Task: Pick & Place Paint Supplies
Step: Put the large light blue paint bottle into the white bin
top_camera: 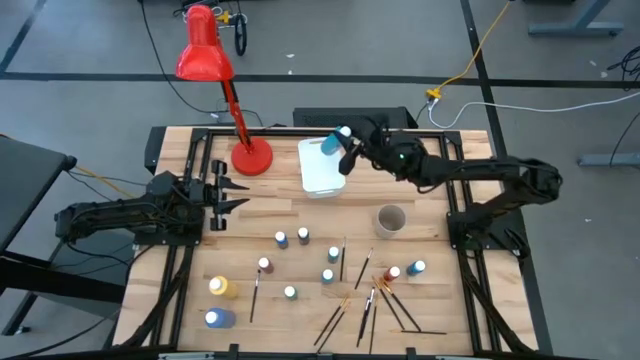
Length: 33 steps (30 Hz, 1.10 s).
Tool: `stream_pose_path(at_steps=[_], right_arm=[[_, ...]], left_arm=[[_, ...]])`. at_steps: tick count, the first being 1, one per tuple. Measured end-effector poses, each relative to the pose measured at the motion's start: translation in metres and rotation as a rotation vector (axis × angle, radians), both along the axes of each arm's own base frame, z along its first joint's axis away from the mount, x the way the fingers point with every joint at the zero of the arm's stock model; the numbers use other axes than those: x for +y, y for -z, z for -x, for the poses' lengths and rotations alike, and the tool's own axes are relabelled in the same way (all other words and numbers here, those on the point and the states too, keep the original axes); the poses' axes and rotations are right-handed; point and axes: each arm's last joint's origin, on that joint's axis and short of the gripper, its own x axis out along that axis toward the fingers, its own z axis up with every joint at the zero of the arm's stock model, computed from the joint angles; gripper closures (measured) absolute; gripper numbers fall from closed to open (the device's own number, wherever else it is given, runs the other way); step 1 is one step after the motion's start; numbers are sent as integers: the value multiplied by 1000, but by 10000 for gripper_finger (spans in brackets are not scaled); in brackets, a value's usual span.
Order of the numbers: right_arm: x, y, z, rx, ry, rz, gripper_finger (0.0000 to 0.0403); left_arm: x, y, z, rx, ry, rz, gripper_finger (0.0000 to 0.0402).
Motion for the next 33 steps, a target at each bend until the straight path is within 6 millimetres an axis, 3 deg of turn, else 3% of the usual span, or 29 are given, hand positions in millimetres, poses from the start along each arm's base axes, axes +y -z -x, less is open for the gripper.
stream_pose_path(at_steps=[7, 16, 28, 33], right_arm=[[-44, 50, -13, 71, 9, -146, 293], [-70, 114, -29, 167, 41, -202, 293], [-81, 123, -28, 208, 60, -115, 291], [-84, 123, -27, 220, 22, -102, 269]], left_arm=[[0, 0, 0, 2, -10, -1, 271], [0, 0, 0, 3, -12, -1, 271], [0, 0, 0, 3, -14, -5, 271], [0, 0, 0, 3, -18, -18, 271]])
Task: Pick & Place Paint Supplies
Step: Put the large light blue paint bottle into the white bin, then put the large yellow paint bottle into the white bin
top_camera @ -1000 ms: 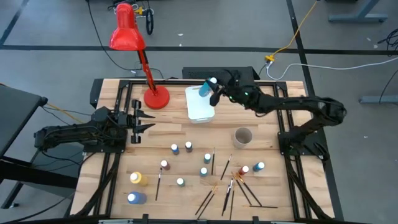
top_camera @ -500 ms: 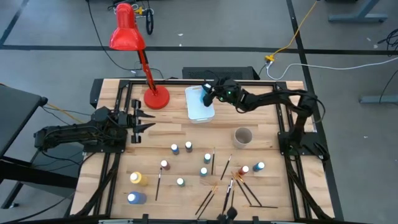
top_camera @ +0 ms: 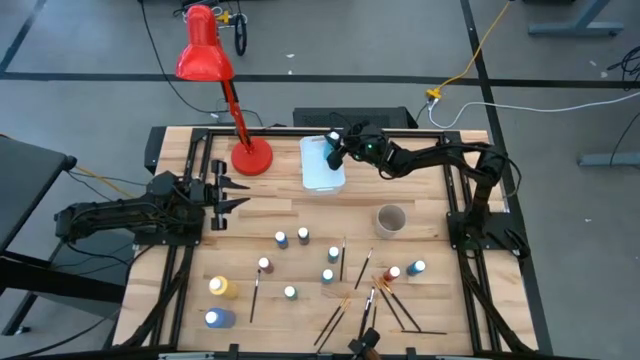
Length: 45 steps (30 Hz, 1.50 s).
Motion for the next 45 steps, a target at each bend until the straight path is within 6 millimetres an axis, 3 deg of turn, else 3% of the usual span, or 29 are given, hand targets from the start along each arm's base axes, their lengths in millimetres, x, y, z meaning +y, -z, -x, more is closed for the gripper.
stream_pose_path(at_steps=[14, 18, 23, 27, 34, 38, 45], right_arm=[[-1, -6, 0, -35, -9, 62, 195], [1, -21, 0, -106, -24, 106, 187], [9, -38, 0, -176, -177, 118, 187], [25, -53, -2, -230, -363, 132, 191], [61, -59, -13, -262, -696, 92, 193], [81, -57, -19, -253, -784, 73, 193], [110, -57, -27, -256, -864, 62, 193]], left_arm=[[0, 0, 0, 0, -2, -12, 271], [0, 0, 0, 0, -2, -12, 271], [0, 0, 0, 0, -2, -12, 271], [0, 0, 0, 0, -2, -12, 271], [0, 2, -1, 26, 4, -3, 271], [-1, 6, -1, 70, 58, 2, 271], [-8, 8, -1, 97, 305, 28, 271]])
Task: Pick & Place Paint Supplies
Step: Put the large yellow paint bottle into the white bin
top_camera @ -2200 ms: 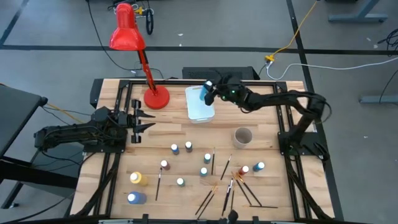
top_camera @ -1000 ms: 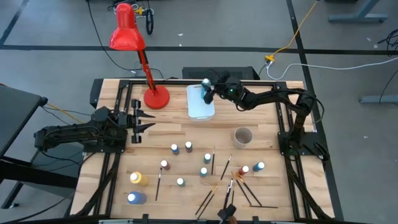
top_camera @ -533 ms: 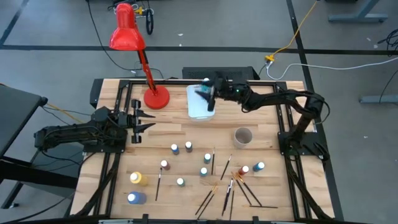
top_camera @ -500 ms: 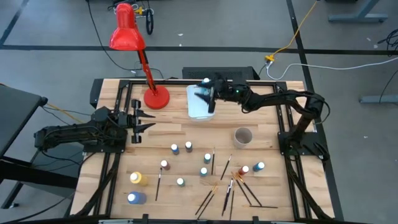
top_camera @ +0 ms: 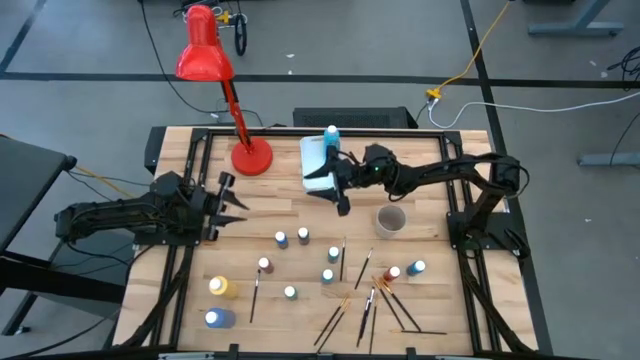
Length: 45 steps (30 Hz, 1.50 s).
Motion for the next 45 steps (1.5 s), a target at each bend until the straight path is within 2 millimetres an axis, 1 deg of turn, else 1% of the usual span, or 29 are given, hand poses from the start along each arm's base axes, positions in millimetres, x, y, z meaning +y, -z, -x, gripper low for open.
stream_pose_path(at_steps=[8, 15, 17, 20, 23, 26, 30, 34, 37, 42, 45], right_arm=[[25, 0, -5, 0, -69, 0, 193], [37, 0, -6, 0, -102, 2, 193], [39, 0, -6, 0, -107, 2, 193], [41, 0, -6, 0, -110, 2, 193], [41, 0, -7, 0, -112, 2, 193], [41, 0, -7, 0, -112, 1, 193], [41, 0, -7, 1, -112, -1, 193], [42, 0, -7, 4, -113, -13, 193], [43, 0, -7, 8, -117, -27, 193], [45, 0, -7, 8, -120, -26, 193], [44, 0, -7, 7, -113, -26, 193]], left_arm=[[-6, 0, 2, 30, 229, 31, 262], [-5, -5, 3, 18, 204, 126, 235], [-6, -5, 3, 32, 231, 142, 223], [-10, -4, 4, 50, 326, 134, 206], [-16, -4, 6, 70, 483, 98, 194], [-21, -4, 8, 84, 590, 86, 188], [-28, -4, 9, 103, 667, 101, 189], [-36, 0, 4, 151, 679, 151, 192], [-45, 3, 2, 188, 746, 154, 193], [-64, 12, -1, 247, 888, 95, 193], [-75, 20, -2, 278, 936, 51, 193]])
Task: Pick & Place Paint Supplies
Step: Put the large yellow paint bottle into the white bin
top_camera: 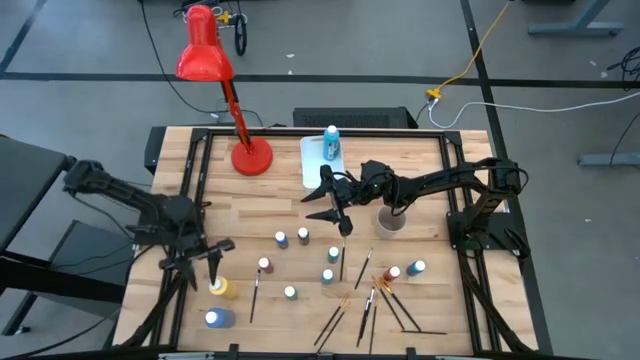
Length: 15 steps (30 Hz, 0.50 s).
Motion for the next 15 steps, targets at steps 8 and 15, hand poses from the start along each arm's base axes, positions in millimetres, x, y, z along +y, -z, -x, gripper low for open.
stream_pose_path(at_steps=[8, 15], right_arm=[[0, 0, -1, 0, 57, -3, 193], [0, 0, -1, -1, 56, -3, 193]], left_arm=[[-11, 19, -13, 94, -169, -105, 193], [-15, 29, -17, 153, -156, -140, 193]])
